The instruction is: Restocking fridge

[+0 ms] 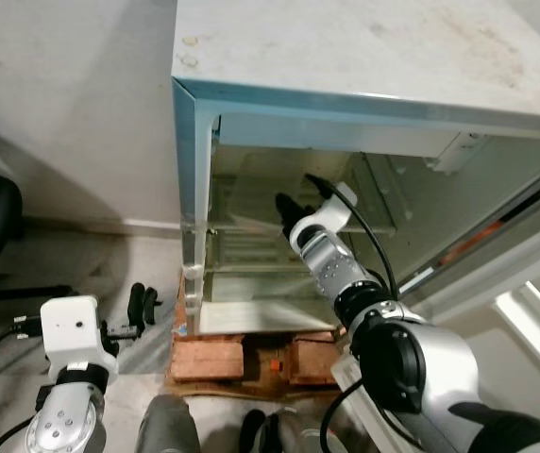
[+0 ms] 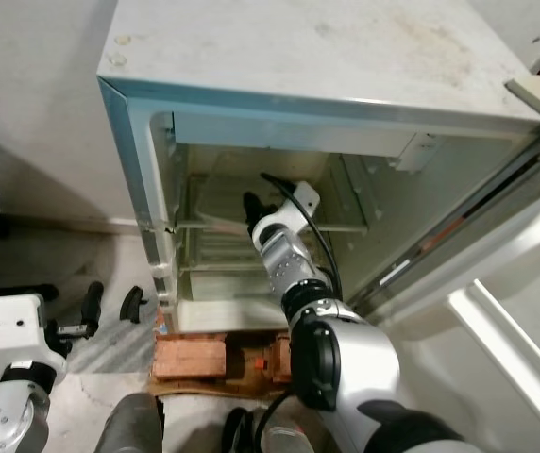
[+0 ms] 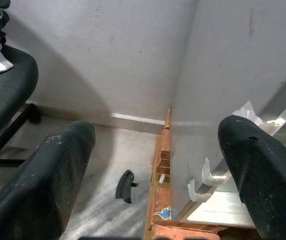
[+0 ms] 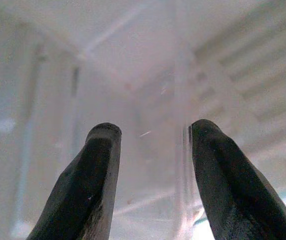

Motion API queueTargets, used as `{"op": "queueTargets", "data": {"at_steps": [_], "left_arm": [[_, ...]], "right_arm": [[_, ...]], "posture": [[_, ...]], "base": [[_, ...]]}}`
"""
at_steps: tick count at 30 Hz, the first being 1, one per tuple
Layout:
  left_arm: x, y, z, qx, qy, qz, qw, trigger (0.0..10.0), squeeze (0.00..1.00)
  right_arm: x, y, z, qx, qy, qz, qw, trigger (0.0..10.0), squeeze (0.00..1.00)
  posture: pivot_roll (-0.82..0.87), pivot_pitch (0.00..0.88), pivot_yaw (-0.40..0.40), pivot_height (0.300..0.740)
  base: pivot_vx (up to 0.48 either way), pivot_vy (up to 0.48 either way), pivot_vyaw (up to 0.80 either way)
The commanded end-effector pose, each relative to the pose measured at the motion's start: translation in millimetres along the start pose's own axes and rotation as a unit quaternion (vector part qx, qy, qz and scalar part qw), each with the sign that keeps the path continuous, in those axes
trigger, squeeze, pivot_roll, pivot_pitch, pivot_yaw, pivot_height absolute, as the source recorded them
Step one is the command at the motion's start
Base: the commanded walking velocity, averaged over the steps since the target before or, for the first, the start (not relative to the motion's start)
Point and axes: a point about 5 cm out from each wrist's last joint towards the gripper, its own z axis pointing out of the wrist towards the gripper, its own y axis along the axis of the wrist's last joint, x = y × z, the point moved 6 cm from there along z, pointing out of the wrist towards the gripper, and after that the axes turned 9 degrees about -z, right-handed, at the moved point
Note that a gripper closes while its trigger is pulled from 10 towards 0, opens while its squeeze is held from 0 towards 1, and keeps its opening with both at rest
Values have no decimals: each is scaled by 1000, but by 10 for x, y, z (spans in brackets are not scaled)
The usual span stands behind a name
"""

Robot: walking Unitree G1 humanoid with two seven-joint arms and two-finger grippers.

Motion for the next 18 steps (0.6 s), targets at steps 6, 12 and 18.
{"op": "queueTargets", "data": {"at_steps": [6,12,18], "left_arm": [[-25,-21,57,-3,-4,2,1000,10000,0],[-46,-7,123,-7,-11,5,1000,10000,0],[-62,5,197,-12,-18,9,1000,10000,0]], "right_arm": [[400,237,44,-51,55,-126,989,10000,1000],[51,353,15,-55,18,-171,984,10000,910],[-118,411,-45,-73,14,-254,964,10000,0]], "posture": [[404,111,-197,740],[387,94,-187,740],[365,69,-172,740]], "base": [[0,0,0],[0,0,0],[0,0,0]]}}
